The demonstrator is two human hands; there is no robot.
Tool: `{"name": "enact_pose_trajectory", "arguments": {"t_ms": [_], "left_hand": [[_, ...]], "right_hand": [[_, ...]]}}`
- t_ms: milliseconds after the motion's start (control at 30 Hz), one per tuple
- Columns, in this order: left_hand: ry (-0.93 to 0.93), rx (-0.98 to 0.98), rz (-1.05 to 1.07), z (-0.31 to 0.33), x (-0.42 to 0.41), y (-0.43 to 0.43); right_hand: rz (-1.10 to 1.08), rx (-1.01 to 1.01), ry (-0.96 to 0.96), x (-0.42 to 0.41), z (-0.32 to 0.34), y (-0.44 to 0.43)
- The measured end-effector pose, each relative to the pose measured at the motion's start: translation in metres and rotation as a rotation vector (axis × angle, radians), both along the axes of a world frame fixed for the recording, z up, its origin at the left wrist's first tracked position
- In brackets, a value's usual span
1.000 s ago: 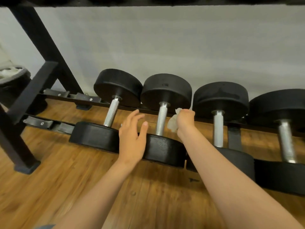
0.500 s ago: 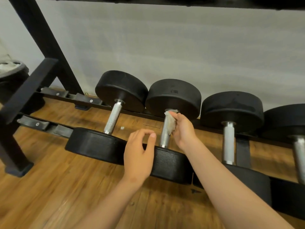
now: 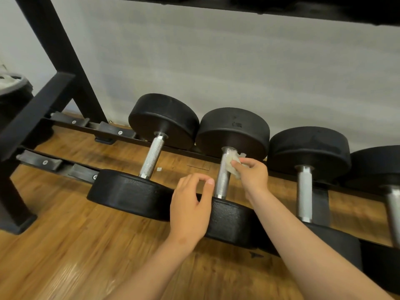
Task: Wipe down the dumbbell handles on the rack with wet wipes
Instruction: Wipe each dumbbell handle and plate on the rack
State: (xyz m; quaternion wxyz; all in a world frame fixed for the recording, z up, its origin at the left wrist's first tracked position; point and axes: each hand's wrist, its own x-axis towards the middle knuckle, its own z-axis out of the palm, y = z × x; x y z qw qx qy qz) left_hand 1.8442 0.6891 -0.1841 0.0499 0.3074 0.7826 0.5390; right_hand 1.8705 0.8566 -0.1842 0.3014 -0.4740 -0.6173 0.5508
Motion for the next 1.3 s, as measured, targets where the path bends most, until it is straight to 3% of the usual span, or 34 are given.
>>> {"name": "enact_pose_trajectory", "arguments": {"t_ms": [100,200,467,767,967,1067,1200,1300], "left_hand": [[0.002,0.003,-0.016,0.0,-0.001,0.0],[0.015,0.009,-0.026,-0.001,-0.001,0.0],[0.03,0.008,-0.044,0.0,-0.002,0.0],[0.014,-0.004,-0.052,0.001,-0.002,0.001],[-0.002,-0.01,-0.05,0.001,-0.002,0.002],[-0.006,-0.027,-0.05,0.002,-0.001,0.002],[-0.025,-0.035,-0.055,0.002,-0.001,0.003],[-0.021,-0.034,-0.054,0.002,-0.001,0.003]], "right_hand": [[0.001,-0.021,-0.045,-0.003,-0.006,0.006],[0.005,0.091,-0.17,-0.003,-0.008,0.009],[0.122,-0.192,0.112,-0.002,0.005,0.006],[0.391,-0.18,0.065,0.01,0.008,0.014],[0.198,-0.09,0.011,-0.009,0.005,0.009],[0.068,-0.151,0.025,-0.017,0.008,0.013],[0.161,-0.271,0.01,-0.021,0.01,0.009],[0.143,-0.227,0.03,-0.021,0.005,0.006]]}}
